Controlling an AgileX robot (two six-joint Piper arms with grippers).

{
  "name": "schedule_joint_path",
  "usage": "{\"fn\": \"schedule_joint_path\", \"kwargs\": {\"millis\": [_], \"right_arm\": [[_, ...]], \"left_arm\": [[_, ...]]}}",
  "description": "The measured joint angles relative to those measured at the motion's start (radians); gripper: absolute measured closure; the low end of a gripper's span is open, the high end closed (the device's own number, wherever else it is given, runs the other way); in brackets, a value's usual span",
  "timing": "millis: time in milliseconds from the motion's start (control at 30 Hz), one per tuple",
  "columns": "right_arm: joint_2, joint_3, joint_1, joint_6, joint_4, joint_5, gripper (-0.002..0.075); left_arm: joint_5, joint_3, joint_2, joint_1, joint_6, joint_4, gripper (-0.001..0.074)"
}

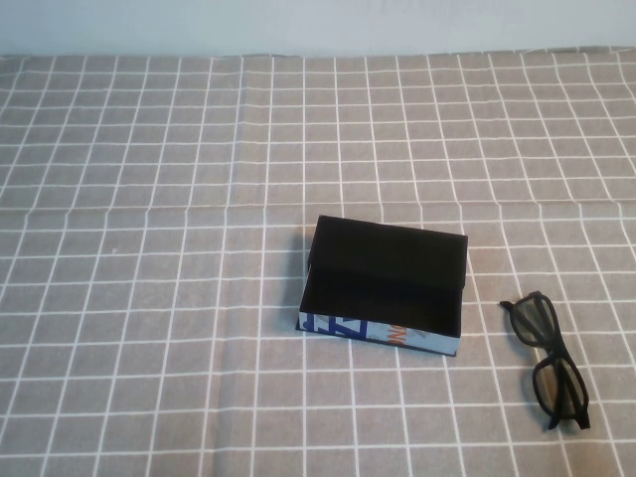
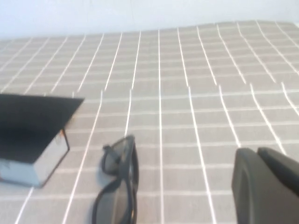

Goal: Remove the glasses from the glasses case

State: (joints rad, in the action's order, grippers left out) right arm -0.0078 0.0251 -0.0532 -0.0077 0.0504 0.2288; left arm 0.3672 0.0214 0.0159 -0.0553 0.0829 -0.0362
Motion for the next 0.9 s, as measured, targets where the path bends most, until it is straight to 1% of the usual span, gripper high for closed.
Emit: {"fn": "schedule_joint_path", "kwargs": {"millis": [200, 433, 900], "right_arm": [[0.0, 0.004, -0.01, 0.0, 0.01, 0.08, 0.0742], [0.0, 0.004, -0.01, 0.0, 0.05, 0.083, 0.0742], [0.0, 0.004, -0.01, 0.0, 0.054, 0.083, 0.0742]], "left_arm": [[0.0, 0.0, 0.0, 0.0, 0.0, 0.0, 0.0739], [0.0, 0.0, 0.0, 0.0, 0.0, 0.0, 0.0739], [0.0, 0.0, 0.0, 0.0, 0.0, 0.0, 0.0739]]}}
